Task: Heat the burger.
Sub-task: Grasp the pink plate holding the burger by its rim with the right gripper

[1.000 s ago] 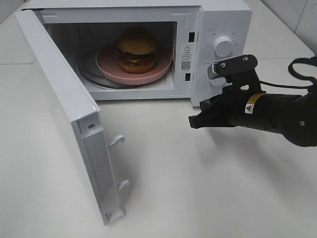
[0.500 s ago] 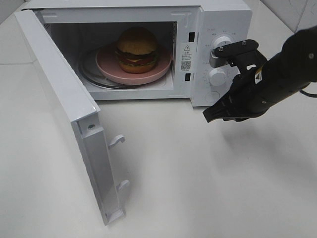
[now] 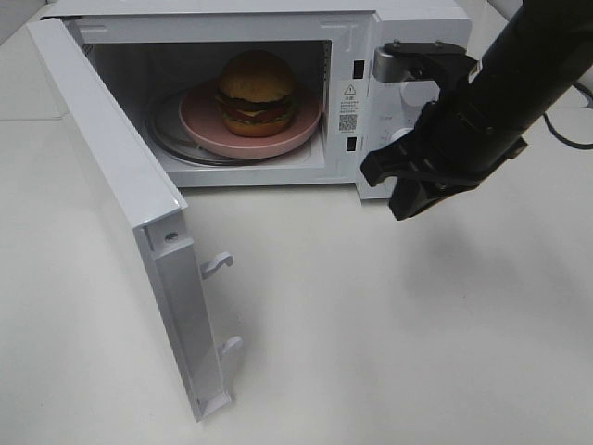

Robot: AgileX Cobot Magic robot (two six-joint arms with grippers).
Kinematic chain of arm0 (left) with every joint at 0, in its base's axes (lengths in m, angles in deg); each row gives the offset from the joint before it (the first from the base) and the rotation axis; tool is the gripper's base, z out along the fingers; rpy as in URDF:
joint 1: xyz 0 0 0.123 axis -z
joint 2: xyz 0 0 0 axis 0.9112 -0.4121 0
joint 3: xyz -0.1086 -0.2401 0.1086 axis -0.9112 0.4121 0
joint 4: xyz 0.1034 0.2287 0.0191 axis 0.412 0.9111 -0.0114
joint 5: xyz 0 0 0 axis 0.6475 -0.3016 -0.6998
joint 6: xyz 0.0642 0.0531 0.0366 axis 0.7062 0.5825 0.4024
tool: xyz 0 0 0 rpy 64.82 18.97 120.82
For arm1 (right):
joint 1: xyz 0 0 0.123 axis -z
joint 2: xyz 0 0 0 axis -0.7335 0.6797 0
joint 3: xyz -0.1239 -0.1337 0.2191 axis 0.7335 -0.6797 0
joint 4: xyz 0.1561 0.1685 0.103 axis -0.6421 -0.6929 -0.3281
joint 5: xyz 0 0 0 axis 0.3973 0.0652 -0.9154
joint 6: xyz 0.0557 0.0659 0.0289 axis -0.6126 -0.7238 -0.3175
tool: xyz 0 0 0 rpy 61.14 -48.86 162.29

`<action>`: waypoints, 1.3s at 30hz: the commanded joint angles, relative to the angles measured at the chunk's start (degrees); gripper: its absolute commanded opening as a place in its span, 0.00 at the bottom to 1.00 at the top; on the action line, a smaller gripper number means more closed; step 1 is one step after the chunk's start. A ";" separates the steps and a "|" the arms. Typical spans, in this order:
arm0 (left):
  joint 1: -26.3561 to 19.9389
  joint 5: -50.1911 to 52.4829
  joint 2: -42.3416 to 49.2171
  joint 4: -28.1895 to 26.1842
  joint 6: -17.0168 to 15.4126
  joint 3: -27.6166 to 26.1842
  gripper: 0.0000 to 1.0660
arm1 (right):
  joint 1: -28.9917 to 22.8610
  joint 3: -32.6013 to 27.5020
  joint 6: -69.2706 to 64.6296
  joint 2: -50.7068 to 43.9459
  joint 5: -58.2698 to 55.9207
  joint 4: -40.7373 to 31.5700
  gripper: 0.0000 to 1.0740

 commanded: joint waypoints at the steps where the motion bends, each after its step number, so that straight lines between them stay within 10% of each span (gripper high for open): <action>1: -0.17 0.86 1.20 0.11 -0.17 0.11 0.00 | 0.00 0.57 9.74 -0.46 -0.63 -8.65 0.12; 7: -0.17 0.86 1.20 0.11 -0.17 0.11 0.00 | 0.00 0.57 30.77 -0.40 2.69 -22.63 0.17; 18: -0.17 0.86 1.20 0.11 -0.17 0.11 0.00 | -0.63 0.57 57.58 -0.34 10.03 -35.81 0.58; 39: -0.17 0.86 1.20 0.11 -0.17 0.11 0.00 | -12.03 4.13 62.28 4.70 22.40 -9.80 0.59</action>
